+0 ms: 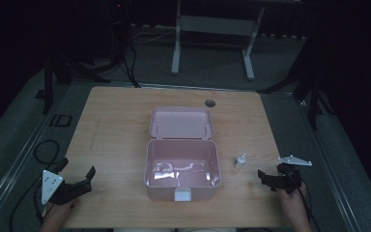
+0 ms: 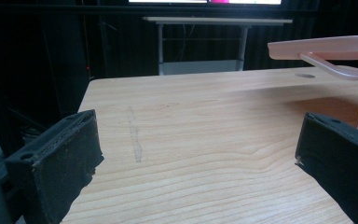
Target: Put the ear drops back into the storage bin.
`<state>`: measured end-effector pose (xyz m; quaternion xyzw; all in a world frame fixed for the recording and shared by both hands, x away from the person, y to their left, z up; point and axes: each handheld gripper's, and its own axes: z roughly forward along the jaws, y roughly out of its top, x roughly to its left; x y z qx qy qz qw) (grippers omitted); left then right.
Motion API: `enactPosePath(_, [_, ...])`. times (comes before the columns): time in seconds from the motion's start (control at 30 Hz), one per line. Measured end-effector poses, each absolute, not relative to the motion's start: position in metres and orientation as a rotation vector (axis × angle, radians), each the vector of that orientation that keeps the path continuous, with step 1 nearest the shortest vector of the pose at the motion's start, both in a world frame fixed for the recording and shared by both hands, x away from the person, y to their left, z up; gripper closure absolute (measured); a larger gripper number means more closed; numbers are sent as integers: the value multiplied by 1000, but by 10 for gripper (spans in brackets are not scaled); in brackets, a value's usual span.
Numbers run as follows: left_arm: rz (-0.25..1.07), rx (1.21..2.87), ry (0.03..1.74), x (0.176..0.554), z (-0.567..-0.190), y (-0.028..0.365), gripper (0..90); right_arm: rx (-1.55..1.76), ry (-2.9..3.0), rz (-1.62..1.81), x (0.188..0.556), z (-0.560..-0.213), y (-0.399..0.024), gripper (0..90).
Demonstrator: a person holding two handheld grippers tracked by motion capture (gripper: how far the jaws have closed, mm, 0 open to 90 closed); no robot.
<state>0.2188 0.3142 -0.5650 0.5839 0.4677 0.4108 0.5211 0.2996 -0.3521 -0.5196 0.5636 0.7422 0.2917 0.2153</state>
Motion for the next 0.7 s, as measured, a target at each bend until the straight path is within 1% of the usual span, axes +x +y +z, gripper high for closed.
enactPosePath(0.4, [984,1399,1119,219,-565,314,4,1579,2335,556,306,-512,-344,107])
enactPosePath(0.7, [983,1398,1119,219,-565,314,4,1578,2458,453,307,-508,-340,107])
